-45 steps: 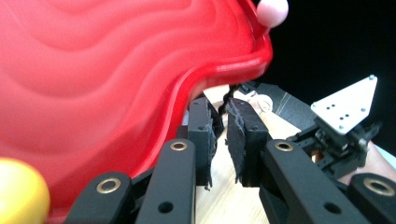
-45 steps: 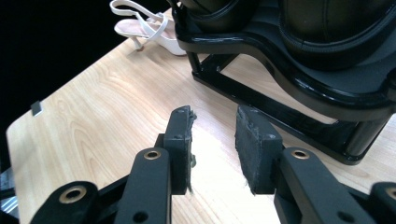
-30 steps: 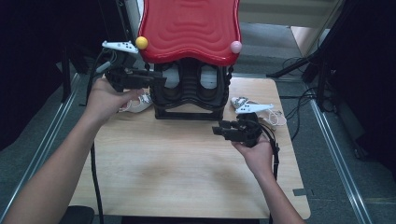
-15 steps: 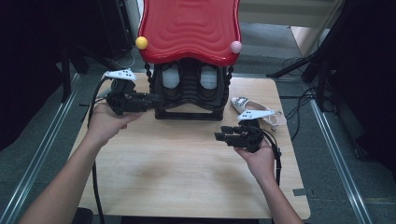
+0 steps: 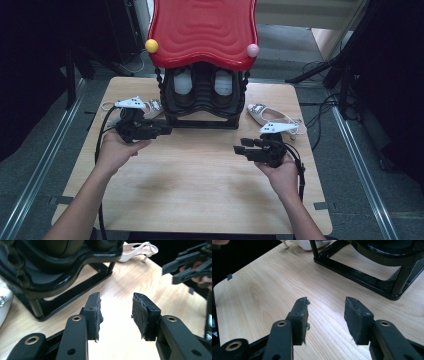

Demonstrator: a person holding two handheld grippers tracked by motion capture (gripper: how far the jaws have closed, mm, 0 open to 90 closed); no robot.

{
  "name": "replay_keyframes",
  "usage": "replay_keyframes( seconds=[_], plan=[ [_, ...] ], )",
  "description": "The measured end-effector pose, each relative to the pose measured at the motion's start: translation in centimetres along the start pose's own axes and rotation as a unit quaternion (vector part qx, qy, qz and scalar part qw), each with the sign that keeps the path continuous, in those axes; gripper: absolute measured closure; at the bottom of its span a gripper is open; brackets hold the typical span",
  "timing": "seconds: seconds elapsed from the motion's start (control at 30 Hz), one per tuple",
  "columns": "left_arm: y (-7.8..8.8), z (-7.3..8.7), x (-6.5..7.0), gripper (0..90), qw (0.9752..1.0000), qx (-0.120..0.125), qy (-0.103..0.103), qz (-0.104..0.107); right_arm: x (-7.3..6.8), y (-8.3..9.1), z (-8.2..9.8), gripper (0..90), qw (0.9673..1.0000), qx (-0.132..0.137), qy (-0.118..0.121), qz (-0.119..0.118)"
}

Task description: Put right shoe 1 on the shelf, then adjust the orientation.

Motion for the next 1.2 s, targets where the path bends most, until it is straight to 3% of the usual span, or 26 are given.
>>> replay_keyframes(
  seconds=[0.4,0.6,1.2],
  plan=[
    [-0.5,2.4,-0.1,55.4,0.9999,-0.009,-0.001,-0.011,0.7,-0.2,0.8,46.9,0.9997,-0.011,-0.001,0.020],
    [0.0,3.4,-0.4,54.8,0.9998,-0.002,0.008,-0.017,0.7,-0.3,0.9,46.9,0.9997,-0.009,0.000,0.023],
    [1.1,5.0,-1.9,53.3,0.9989,-0.003,0.031,-0.036,1.2,0.0,0.9,45.3,0.9994,-0.002,-0.002,0.034]
  ],
)
Point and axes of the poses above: each handheld gripper's, and its own axes: y roughly backward along the jaws, z roughly out of its underside, x roughly to its right, the point moved 1 cm from there along -y, roughly forward along the jaws, and after that the axes turned 14 degrees about -y, right-handed, at the moved point
